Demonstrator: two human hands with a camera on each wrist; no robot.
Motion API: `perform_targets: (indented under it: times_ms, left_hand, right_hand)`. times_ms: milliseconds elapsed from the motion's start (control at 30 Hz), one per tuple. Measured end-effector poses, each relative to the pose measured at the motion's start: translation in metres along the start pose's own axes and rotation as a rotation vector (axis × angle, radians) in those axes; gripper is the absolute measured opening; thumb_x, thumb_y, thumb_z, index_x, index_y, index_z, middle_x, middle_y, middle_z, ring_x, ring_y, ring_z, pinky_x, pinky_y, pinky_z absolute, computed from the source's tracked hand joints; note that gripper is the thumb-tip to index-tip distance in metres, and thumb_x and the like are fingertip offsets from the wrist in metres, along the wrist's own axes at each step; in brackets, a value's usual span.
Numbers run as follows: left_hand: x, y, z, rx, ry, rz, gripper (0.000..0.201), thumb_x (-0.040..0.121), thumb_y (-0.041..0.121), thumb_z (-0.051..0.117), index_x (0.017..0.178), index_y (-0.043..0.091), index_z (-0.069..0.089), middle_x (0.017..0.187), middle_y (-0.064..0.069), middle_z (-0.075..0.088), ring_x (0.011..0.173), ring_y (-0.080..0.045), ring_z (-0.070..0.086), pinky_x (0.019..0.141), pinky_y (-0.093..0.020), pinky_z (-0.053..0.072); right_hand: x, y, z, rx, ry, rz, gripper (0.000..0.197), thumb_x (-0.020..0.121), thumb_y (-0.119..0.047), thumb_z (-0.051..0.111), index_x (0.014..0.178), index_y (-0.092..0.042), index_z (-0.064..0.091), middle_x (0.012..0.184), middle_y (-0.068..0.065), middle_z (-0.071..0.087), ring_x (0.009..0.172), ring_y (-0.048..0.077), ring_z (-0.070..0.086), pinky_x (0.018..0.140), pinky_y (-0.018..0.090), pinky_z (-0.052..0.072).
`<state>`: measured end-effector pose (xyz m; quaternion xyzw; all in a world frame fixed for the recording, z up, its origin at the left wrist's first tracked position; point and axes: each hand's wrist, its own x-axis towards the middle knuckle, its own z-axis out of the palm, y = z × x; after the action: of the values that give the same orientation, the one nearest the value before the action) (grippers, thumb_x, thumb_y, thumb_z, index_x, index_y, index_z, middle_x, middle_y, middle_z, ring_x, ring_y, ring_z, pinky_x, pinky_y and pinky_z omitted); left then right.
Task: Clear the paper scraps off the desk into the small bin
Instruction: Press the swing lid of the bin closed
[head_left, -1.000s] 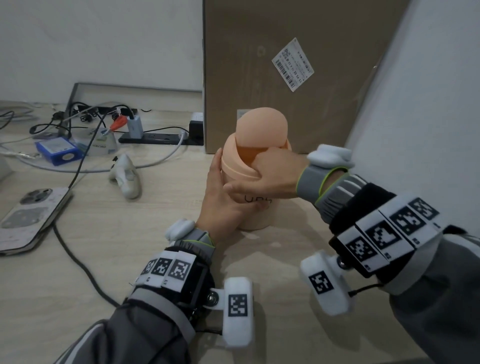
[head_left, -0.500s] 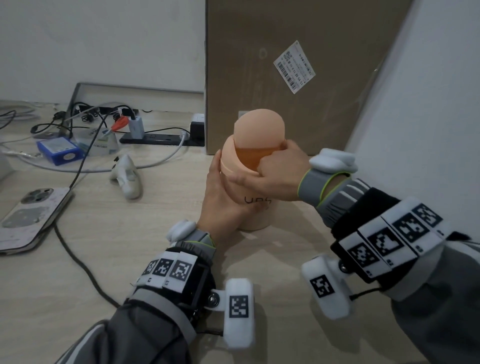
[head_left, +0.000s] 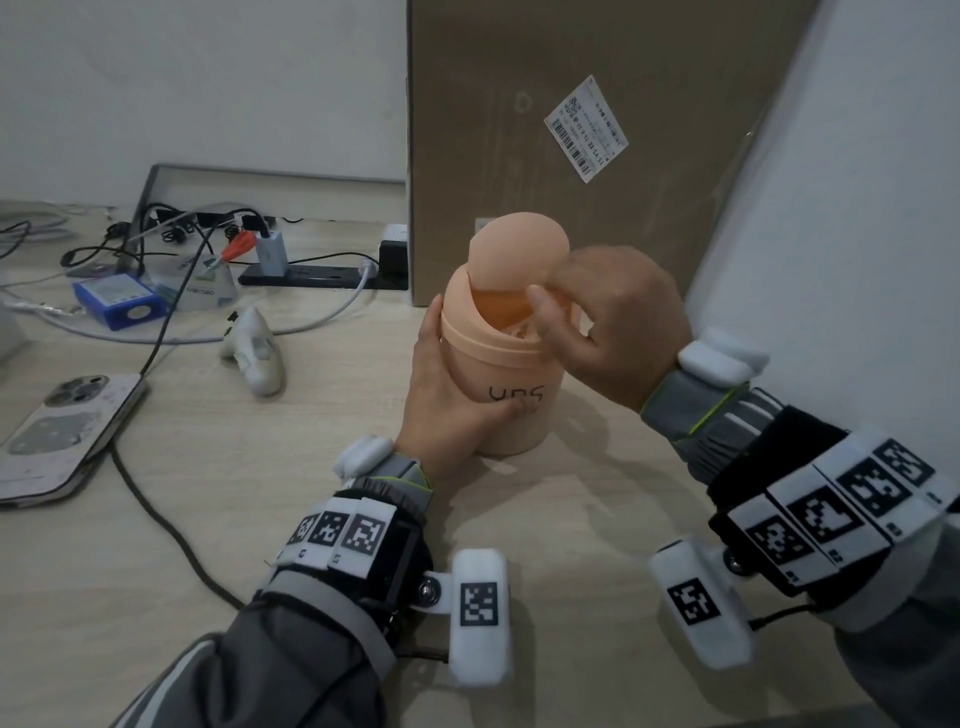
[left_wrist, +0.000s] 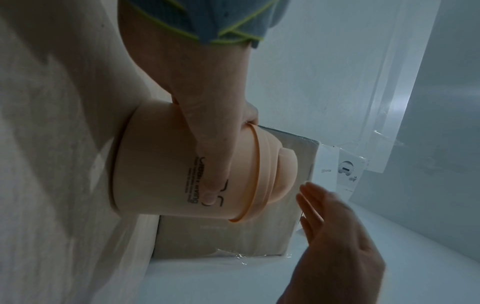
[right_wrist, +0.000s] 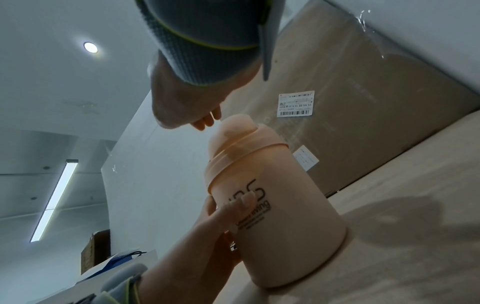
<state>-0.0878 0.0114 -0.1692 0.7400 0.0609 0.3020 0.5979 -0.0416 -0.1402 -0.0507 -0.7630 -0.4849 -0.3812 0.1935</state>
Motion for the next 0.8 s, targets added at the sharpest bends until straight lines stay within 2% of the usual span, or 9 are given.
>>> perform_targets:
  times_ms: [33, 100, 167, 233, 400, 500, 600, 733, 800]
  left_hand:
    - [0.000, -0.001, 0.001, 0.010, 0.003, 0.007, 0.136, 0.047, 0.042, 0.095, 0.154, 0.045, 0.011, 0.150, 0.007, 0.041, 0.136, -0.015, 0.047, 0.109, -0.047, 0.046]
    - [0.002, -0.008, 0.001, 0.015, -0.016, 0.020, 0.136, 0.047, 0.041, 0.095, 0.154, 0.044, 0.011, 0.151, 0.008, 0.041, 0.137, -0.015, 0.046, 0.110, -0.047, 0.045]
    - [0.002, -0.008, 0.001, 0.007, -0.015, 0.021, 0.137, 0.047, 0.042, 0.095, 0.154, 0.043, 0.011, 0.151, 0.008, 0.040, 0.137, -0.013, 0.045, 0.111, -0.045, 0.044]
    - [0.002, -0.006, 0.003, 0.007, -0.019, 0.010, 0.136, 0.046, 0.043, 0.094, 0.154, 0.041, 0.012, 0.151, 0.009, 0.041, 0.137, -0.013, 0.046, 0.111, -0.044, 0.044]
    - [0.002, -0.005, 0.003, 0.014, -0.009, 0.004, 0.135, 0.046, 0.046, 0.092, 0.155, 0.038, 0.013, 0.151, 0.009, 0.038, 0.137, -0.012, 0.044, 0.112, -0.044, 0.043]
    - [0.001, -0.004, 0.003, 0.017, -0.006, -0.001, 0.136, 0.045, 0.047, 0.091, 0.155, 0.037, 0.012, 0.153, 0.009, 0.037, 0.138, -0.011, 0.043, 0.113, -0.043, 0.042]
    - [0.001, -0.003, 0.002, 0.020, -0.019, -0.015, 0.137, 0.045, 0.048, 0.091, 0.155, 0.039, 0.010, 0.153, 0.008, 0.038, 0.138, -0.012, 0.043, 0.113, -0.044, 0.042]
    - [0.000, -0.003, 0.000, 0.032, -0.024, -0.019, 0.136, 0.045, 0.048, 0.092, 0.154, 0.041, 0.011, 0.153, 0.008, 0.038, 0.137, -0.012, 0.045, 0.112, -0.045, 0.043]
    - [-0.001, 0.002, 0.000, 0.031, -0.034, -0.029, 0.133, 0.044, 0.048, 0.091, 0.151, 0.041, 0.013, 0.149, 0.010, 0.040, 0.135, -0.011, 0.046, 0.111, -0.044, 0.044]
  right_hand:
    - [-0.001, 0.005, 0.002, -0.010, 0.026, -0.030, 0.030, 0.087, -0.027, 0.046, 0.090, -0.009, 0.069, 0.088, 0.006, 0.071, 0.082, 0.026, 0.065, 0.073, 0.032, 0.045]
    - [0.001, 0.012, 0.011, -0.062, -0.065, -0.011, 0.043, 0.088, -0.032, 0.041, 0.118, -0.010, 0.063, 0.124, 0.007, 0.064, 0.113, 0.022, 0.060, 0.096, 0.038, 0.040]
    - [0.004, 0.016, 0.017, -0.077, -0.208, 0.066, 0.055, 0.089, -0.040, 0.030, 0.134, -0.016, 0.049, 0.142, 0.002, 0.049, 0.130, 0.015, 0.046, 0.108, 0.039, 0.027]
    - [0.004, 0.020, 0.020, -0.055, -0.293, 0.138, 0.059, 0.090, -0.045, 0.024, 0.142, -0.022, 0.036, 0.150, -0.003, 0.037, 0.137, 0.010, 0.035, 0.112, 0.038, 0.019]
    - [0.006, 0.026, 0.027, 0.170, -0.355, 0.275, 0.057, 0.093, -0.045, 0.023, 0.145, -0.024, 0.029, 0.153, -0.002, 0.032, 0.142, 0.010, 0.027, 0.115, 0.041, 0.023]
    - [0.006, 0.022, 0.028, 0.321, -0.360, 0.352, 0.049, 0.100, -0.039, 0.028, 0.145, -0.021, 0.030, 0.154, -0.001, 0.030, 0.143, 0.009, 0.023, 0.118, 0.026, 0.014]
    - [0.009, 0.020, 0.021, 0.459, -0.354, 0.442, 0.044, 0.102, -0.034, 0.027, 0.143, -0.023, 0.037, 0.152, -0.005, 0.034, 0.141, 0.006, 0.026, 0.114, 0.019, 0.014]
    - [0.014, 0.024, 0.016, 0.627, -0.379, 0.582, 0.043, 0.100, -0.043, 0.023, 0.135, -0.036, 0.047, 0.141, -0.017, 0.042, 0.129, 0.000, 0.036, 0.103, 0.015, 0.022]
    - [0.016, 0.025, 0.015, 0.656, -0.391, 0.611, 0.044, 0.099, -0.045, 0.021, 0.132, -0.038, 0.050, 0.139, -0.015, 0.045, 0.126, 0.002, 0.038, 0.099, 0.016, 0.022]
